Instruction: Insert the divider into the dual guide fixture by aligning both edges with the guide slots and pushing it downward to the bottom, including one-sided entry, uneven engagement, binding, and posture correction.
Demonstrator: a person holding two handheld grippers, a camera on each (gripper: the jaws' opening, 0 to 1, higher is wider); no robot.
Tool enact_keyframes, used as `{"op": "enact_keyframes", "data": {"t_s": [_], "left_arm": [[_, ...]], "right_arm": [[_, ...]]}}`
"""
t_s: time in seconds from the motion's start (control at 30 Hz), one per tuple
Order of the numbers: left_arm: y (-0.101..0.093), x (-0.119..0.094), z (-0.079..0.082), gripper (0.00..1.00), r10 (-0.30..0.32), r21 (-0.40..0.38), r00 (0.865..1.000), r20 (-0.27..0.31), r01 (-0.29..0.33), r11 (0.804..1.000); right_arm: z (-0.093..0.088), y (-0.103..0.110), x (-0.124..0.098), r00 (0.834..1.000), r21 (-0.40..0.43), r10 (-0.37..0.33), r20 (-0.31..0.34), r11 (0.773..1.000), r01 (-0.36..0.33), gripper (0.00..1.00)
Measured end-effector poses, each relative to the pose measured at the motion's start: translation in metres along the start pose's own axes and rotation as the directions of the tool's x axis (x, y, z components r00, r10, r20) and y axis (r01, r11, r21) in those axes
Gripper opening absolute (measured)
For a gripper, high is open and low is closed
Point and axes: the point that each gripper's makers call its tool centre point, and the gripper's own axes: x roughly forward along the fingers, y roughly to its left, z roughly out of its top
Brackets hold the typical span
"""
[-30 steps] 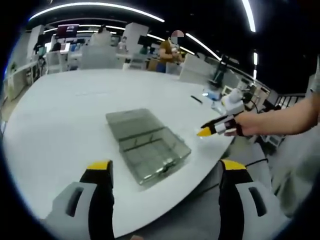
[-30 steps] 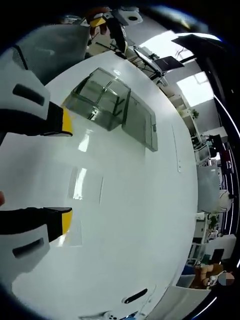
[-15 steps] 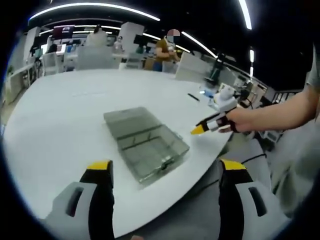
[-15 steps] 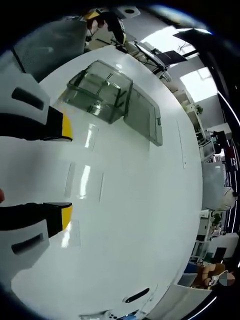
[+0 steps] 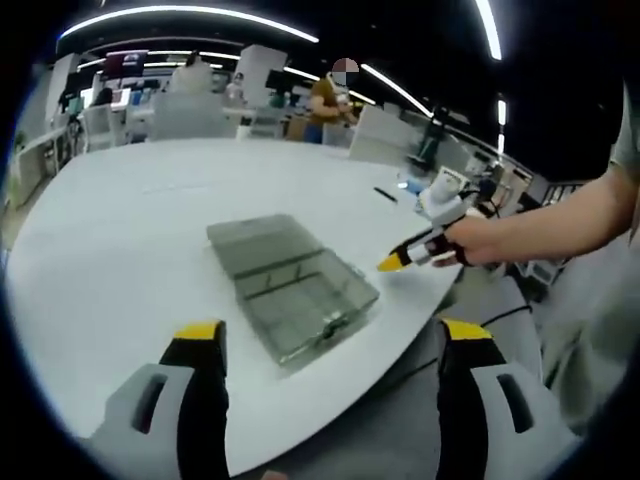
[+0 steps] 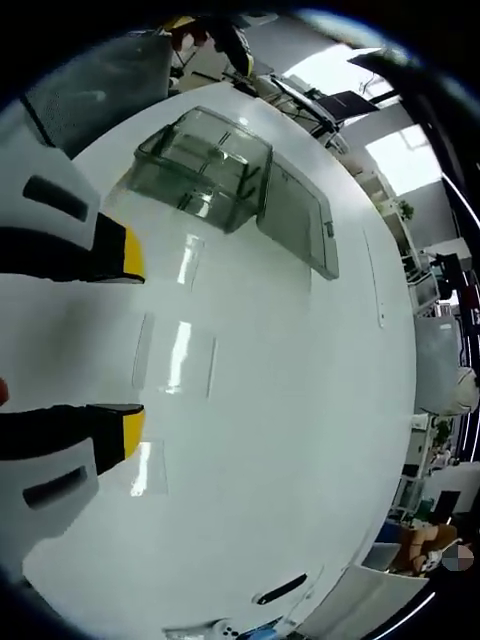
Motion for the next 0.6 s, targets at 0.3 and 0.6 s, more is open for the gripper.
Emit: {"op": "enact_keyframes", "data": {"t_s": [0.3,0.6], "left_arm": [[0.0015,0.0009,-0.0014,0.84,0.000,-0.008,1.000,0.000,0.000,1.000],[-0.0001,0.0020,-0.0020,0.84,-0.010,-0.008,1.000,-0.002,0.010,1.000]], "right_arm": [[0.0034,-0.0045,0.0043,0.999,0.019,-0.033,-0.008,0.999,0.033,0.40],[0.0016,-0.0045,0.0089,0.999,0.029,-0.045,-0.021,0.999,0.045,0.40]]}}
